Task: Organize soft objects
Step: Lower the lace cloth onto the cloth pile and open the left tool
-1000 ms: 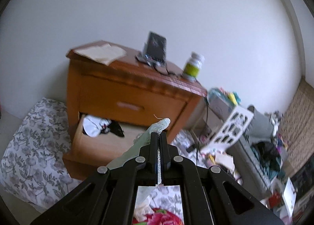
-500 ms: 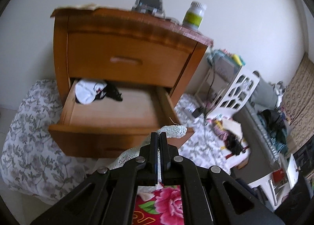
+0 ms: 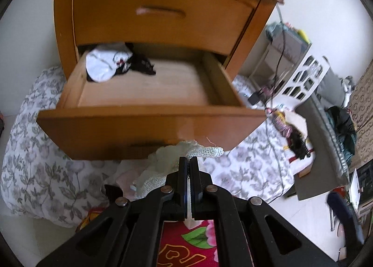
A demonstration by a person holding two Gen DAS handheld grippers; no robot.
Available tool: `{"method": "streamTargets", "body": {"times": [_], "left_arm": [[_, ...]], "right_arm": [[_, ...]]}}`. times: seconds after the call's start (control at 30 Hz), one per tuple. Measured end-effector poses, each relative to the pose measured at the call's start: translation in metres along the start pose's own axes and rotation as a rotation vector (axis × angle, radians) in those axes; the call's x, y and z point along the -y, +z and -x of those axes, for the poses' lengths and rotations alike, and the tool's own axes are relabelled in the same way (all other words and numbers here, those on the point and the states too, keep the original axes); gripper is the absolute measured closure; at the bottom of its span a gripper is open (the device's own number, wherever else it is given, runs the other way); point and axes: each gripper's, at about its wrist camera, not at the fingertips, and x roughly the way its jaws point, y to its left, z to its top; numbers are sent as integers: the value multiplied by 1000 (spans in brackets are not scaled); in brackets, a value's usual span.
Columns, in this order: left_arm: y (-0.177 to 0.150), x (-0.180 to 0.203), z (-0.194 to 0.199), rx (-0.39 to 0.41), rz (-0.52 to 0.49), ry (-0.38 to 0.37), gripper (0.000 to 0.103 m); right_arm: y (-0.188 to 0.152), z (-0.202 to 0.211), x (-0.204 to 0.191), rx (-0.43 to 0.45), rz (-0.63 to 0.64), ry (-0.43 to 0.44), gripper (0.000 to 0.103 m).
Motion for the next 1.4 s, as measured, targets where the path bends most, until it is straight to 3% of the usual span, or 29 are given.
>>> {"method": "streamTargets", "body": {"times": [0.43,0.73,0.93,1.13,1.2,1.3,1.4], "left_arm": [[-21,-26,-67,-126,7,124,102],[-34,-39,-99,-200,47,156,102],[-40,-43,-109,-209,54,169,102],[-44,-49,-92,-163,80,157,100],[-44,-50,-83,-141,79,161,91],[-47,-51,-70,-105,97,150,49],[-49,-53,-57,-74,104,136,42]], "right_arm": [[-5,-10,1,-34,3,-2,0],[-9,-19,0,-63,8,-5,0],[-10,-22,0,-76,14,-11,0],[-10,-25,1,-86,13,-25,0],[-10,-26,-1,-91,17,-30,0],[-11,-28,-3,-97,26,-33,0],[-11,-29,-7,-104,36,-36,0]]}}
